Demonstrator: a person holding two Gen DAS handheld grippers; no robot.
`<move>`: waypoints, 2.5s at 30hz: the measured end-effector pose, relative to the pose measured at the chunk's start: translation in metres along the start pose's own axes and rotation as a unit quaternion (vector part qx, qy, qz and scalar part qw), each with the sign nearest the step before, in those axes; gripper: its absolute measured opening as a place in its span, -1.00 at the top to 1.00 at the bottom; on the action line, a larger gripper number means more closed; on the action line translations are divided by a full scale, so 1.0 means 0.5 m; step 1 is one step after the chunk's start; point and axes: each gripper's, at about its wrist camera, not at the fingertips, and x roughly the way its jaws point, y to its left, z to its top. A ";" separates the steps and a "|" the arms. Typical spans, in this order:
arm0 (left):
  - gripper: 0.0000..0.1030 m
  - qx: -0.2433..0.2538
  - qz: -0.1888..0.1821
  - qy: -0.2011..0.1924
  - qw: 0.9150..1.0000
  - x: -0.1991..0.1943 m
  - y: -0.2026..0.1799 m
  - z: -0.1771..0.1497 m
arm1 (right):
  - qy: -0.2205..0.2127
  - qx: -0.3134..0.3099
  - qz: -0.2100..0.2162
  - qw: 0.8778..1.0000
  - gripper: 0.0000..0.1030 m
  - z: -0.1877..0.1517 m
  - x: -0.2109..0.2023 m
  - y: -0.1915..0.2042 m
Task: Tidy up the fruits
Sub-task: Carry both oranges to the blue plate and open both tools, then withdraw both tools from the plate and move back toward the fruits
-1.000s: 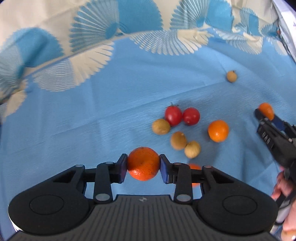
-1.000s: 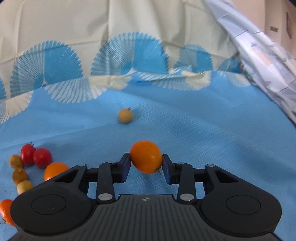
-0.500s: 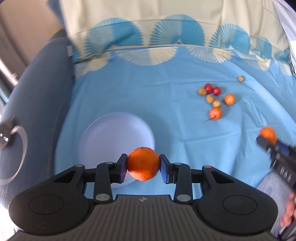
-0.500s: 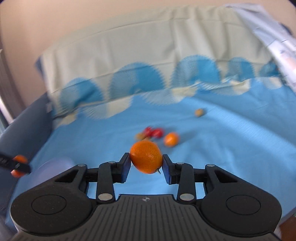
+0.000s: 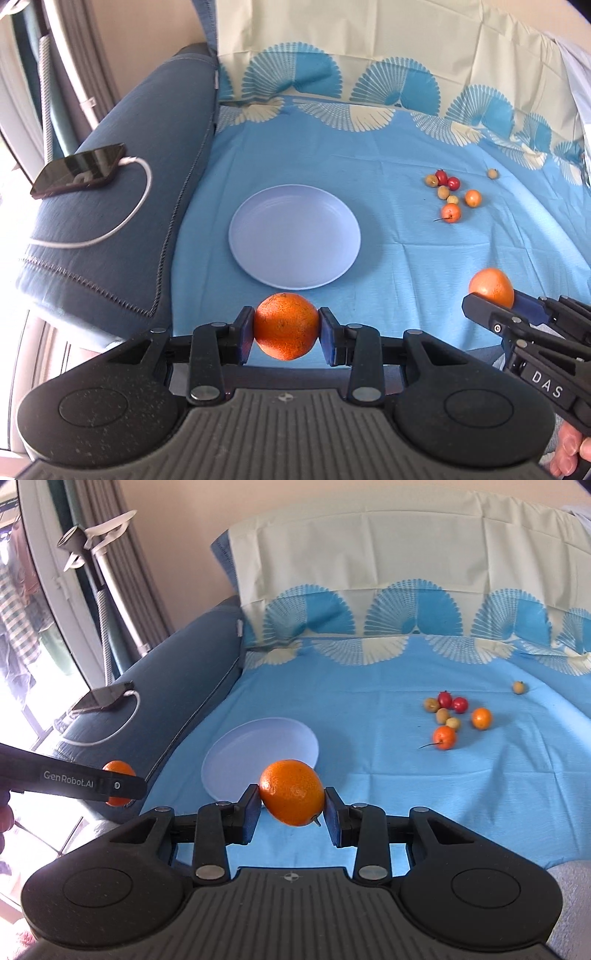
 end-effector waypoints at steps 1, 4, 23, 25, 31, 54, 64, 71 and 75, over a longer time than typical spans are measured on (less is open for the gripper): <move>0.21 -0.003 -0.002 0.000 1.000 -0.002 0.006 -0.004 | 0.001 -0.004 0.000 1.000 0.26 0.000 -0.001 0.006; 0.21 -0.012 0.000 -0.004 1.000 -0.006 0.023 -0.010 | 0.001 -0.014 -0.003 1.000 0.26 0.003 -0.007 0.021; 0.21 -0.047 0.008 0.013 0.999 0.071 0.071 0.041 | 0.017 -0.031 -0.020 0.999 0.26 0.016 0.044 0.030; 0.21 -0.050 0.009 0.017 0.999 0.099 0.075 0.055 | 0.019 -0.037 -0.018 0.999 0.26 0.024 0.071 0.030; 0.21 -0.051 0.016 0.034 0.998 0.205 0.080 0.109 | 0.038 -0.052 -0.013 0.998 0.26 0.052 0.195 0.030; -0.99 -0.008 0.046 0.029 0.998 0.431 0.082 0.184 | 0.095 -0.126 0.005 0.987 -0.10 0.077 0.475 0.025; -0.99 -0.036 0.048 0.025 0.998 0.251 0.076 0.104 | 0.066 -0.091 -0.023 0.993 -0.86 0.078 0.274 0.032; -0.99 -0.042 0.038 0.013 0.998 0.145 0.064 0.023 | 0.024 -0.071 -0.037 0.997 -0.96 0.047 0.120 0.067; -0.99 -0.038 0.038 -0.006 0.999 0.099 0.052 -0.002 | 0.002 -0.073 -0.040 0.997 -0.99 0.036 0.068 0.076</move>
